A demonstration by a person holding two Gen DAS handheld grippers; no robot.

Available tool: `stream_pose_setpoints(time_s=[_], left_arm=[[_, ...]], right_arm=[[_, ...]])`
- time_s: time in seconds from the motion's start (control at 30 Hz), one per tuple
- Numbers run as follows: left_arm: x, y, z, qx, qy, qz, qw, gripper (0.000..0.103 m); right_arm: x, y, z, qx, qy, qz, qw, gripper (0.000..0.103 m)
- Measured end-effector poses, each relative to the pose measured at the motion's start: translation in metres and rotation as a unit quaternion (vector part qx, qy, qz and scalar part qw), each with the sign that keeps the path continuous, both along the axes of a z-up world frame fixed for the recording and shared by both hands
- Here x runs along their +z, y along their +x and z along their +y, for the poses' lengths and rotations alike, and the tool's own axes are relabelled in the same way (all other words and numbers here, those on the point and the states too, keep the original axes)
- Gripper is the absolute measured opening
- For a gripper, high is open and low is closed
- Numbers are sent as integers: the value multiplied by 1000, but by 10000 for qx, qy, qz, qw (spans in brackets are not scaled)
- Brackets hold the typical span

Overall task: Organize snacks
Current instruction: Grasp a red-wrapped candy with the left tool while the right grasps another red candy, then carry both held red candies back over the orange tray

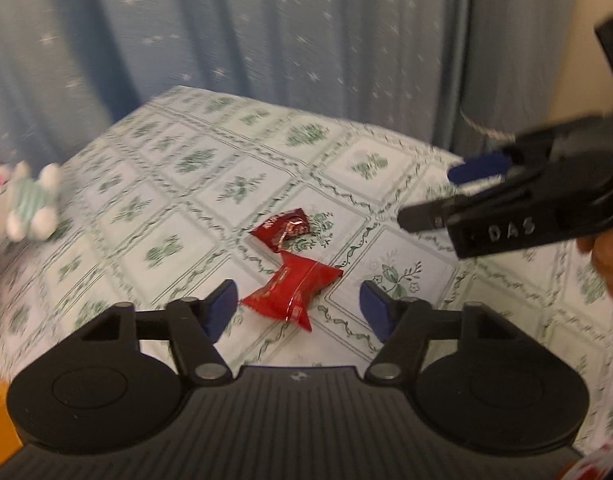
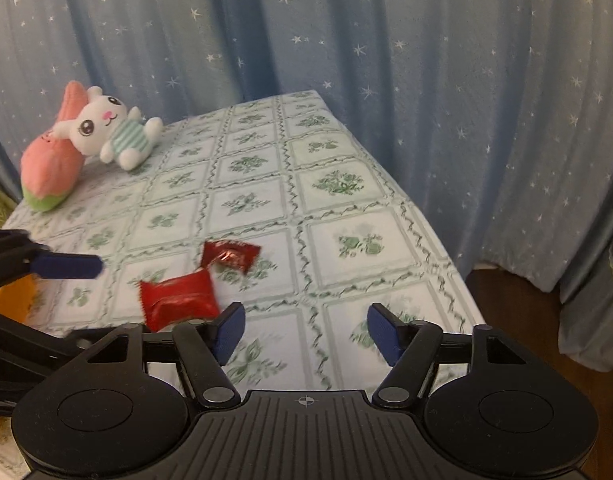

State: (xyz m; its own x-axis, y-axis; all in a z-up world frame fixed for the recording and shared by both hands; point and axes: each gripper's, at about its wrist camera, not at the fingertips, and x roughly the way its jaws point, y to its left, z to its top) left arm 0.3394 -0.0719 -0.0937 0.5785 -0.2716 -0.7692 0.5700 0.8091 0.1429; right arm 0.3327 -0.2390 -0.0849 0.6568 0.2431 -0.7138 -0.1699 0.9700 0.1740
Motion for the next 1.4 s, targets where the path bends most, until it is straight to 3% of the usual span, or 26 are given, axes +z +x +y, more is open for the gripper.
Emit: stream_pose_setpoints(time_s=[0.23,0.37,0.47,0.53,0.77,1.07,1.23,1.33,1.4], left_arm=[[-18,27,-10,-360,100,285,9989,42],[-25,30,-9,-395,239,390,9982,25],[-21,22,1,-32,249,303,9992,24],[-12,12,13,409,24,258,9988,23],[7,-33,50,1598,-747,201,9841,23],[1,-61,69,1932,-1084,278,9748,23],[-1,-66,72,1950,-1173,315,9733,23],[-3,-67,74,1996,-1242,333,9714,23],[-3,-69,75,2041,-1263,335,9702,23]], right_arm=[[-9,15,-10,-121,339,124,9993,64],[-10,20,-11,-81,401,63,9991,63],[-9,22,-7,27,467,-37,9989,63],[-8,24,0,252,414,-139,9987,63],[-17,39,45,1276,-113,-534,9903,62],[-47,59,77,1890,-1003,-745,9740,53],[-52,66,84,1952,-857,-739,9742,43],[-51,67,85,1936,-661,-648,9767,27],[-49,66,86,1836,-629,-563,9794,24]])
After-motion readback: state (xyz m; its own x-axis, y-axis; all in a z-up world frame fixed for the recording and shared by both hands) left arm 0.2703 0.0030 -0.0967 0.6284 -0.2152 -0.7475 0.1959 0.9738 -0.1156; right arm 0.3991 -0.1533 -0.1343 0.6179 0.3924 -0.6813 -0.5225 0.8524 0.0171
